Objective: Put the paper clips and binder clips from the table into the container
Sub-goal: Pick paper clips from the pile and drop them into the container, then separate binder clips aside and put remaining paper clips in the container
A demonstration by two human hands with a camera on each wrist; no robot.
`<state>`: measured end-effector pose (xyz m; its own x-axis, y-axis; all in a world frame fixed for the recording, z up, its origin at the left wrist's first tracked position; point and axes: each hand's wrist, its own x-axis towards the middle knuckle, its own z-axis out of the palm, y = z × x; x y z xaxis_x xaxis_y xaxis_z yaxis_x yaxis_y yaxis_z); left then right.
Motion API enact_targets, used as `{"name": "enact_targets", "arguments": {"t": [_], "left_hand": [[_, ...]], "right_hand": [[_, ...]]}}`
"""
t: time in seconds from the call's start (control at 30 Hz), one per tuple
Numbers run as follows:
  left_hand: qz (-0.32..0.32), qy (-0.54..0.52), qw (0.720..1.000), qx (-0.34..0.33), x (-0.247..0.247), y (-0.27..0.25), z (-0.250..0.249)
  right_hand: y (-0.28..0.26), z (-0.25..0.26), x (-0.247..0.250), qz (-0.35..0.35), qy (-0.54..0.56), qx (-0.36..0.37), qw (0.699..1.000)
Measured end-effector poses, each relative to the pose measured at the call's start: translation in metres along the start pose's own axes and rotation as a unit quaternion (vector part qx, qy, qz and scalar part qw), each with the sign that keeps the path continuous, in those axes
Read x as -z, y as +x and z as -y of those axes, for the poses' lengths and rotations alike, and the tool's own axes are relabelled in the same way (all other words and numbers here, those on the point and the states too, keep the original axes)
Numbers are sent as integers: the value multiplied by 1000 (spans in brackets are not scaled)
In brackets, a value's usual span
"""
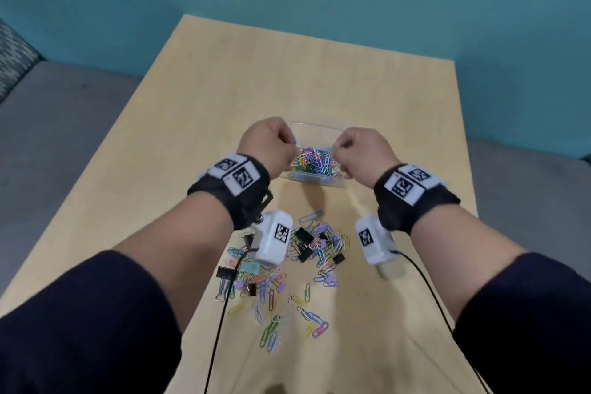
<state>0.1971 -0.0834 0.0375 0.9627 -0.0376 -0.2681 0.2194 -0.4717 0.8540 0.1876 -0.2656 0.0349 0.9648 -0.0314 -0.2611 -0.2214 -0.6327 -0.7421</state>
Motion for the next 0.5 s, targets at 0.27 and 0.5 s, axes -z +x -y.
{"name": "enact_targets", "arguments": {"t": [0.27,0.5], "left_hand": [[-30,82,996,2,23,-36,47],[68,388,907,-151,-10,-177,126]], "right_hand": [[-40,-22,-11,6,-215,57,975],[-128,-53,-101,180,-352,274,877]]}}
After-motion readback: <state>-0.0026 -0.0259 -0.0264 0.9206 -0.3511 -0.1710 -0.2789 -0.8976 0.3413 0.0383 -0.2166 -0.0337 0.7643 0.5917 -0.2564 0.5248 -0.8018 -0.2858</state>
